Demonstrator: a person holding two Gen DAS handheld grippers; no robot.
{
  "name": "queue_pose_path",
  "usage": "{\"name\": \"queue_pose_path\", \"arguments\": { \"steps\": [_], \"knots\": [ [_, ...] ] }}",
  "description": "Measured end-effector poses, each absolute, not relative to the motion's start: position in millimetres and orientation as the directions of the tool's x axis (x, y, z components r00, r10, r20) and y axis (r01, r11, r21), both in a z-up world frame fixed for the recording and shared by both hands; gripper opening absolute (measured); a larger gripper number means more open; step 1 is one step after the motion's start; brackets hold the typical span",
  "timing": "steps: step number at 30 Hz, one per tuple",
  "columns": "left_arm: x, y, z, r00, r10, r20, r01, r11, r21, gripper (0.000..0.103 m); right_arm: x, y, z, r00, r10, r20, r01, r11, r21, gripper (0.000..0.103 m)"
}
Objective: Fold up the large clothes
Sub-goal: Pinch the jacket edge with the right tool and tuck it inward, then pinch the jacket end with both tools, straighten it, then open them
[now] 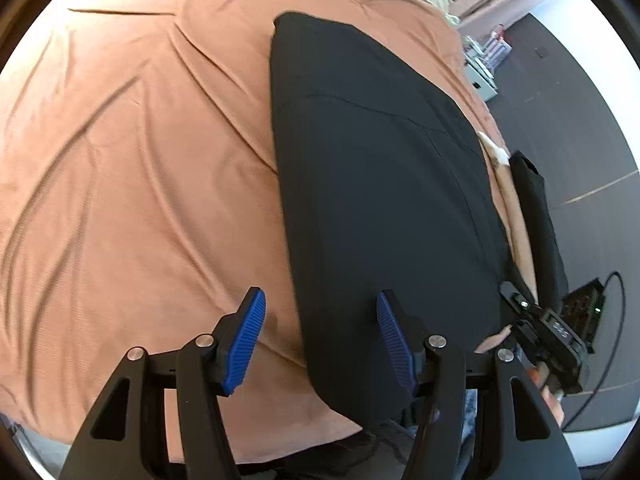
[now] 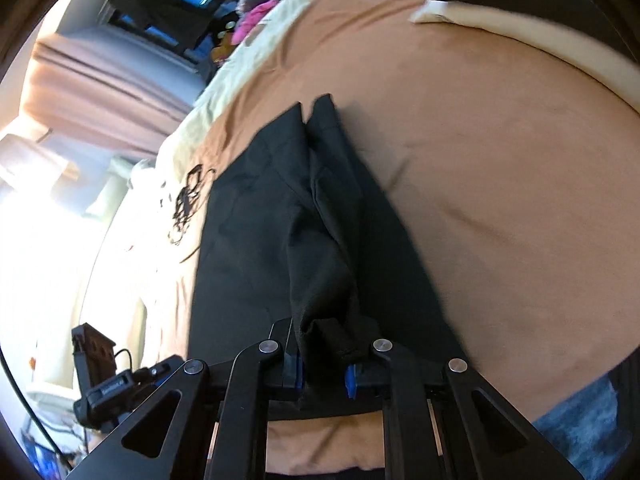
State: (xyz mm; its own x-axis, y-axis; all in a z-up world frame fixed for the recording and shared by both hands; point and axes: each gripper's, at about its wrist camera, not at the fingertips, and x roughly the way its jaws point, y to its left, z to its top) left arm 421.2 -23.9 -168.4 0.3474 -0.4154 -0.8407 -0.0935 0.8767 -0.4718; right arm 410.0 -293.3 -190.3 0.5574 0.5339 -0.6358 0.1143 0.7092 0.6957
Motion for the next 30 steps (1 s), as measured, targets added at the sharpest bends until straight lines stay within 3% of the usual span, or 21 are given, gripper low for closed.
{"name": "queue_pose_path", "arguments": {
  "steps": [3, 5, 7, 10, 18, 22, 30],
  "knots": [
    [421, -35, -172, 0.333, -0.43, -0.839, -0.068, 0.877, -0.476, 0.05, 406, -301, -199, 0.556, 0.516, -0.652, 0.133, 0.719, 0.682, 0.015],
    [421, -37, -174, 0.328, -0.432, -0.84, -0.067, 0.877, -0.476, 0.049, 408, -300, -198, 0.538, 0.525, -0.66, 0.12, 0.727, 0.676, 0.021],
    [421, -38, -175, 0.329, -0.426, -0.842, -0.068, 0.879, -0.472, 0.049, 409, -300, -196, 0.527, 0.506, -0.683, 0.124, 0.749, 0.651, 0.04],
    [420, -39, -178, 0.326, -0.426, -0.844, -0.07, 0.88, -0.47, 0.049, 413, -299, -196, 0.516, 0.468, -0.718, 0.138, 0.781, 0.608, 0.058],
    [410, -46, -183, 0.295, -0.419, -0.858, -0.052, 0.89, -0.453, 0.049, 421, -303, -224, 0.453, 0.529, -0.718, 0.155, 0.746, 0.648, 0.062],
    [412, -51, -182, 0.309, -0.414, -0.856, -0.038, 0.894, -0.446, 0.036, 423, -305, -227, 0.434, 0.557, -0.708, 0.136, 0.736, 0.663, 0.062],
    [411, -53, -180, 0.32, -0.393, -0.862, -0.031, 0.905, -0.424, 0.033, 416, -307, -218, 0.421, 0.528, -0.737, 0.149, 0.761, 0.631, 0.067]
  ]
}}
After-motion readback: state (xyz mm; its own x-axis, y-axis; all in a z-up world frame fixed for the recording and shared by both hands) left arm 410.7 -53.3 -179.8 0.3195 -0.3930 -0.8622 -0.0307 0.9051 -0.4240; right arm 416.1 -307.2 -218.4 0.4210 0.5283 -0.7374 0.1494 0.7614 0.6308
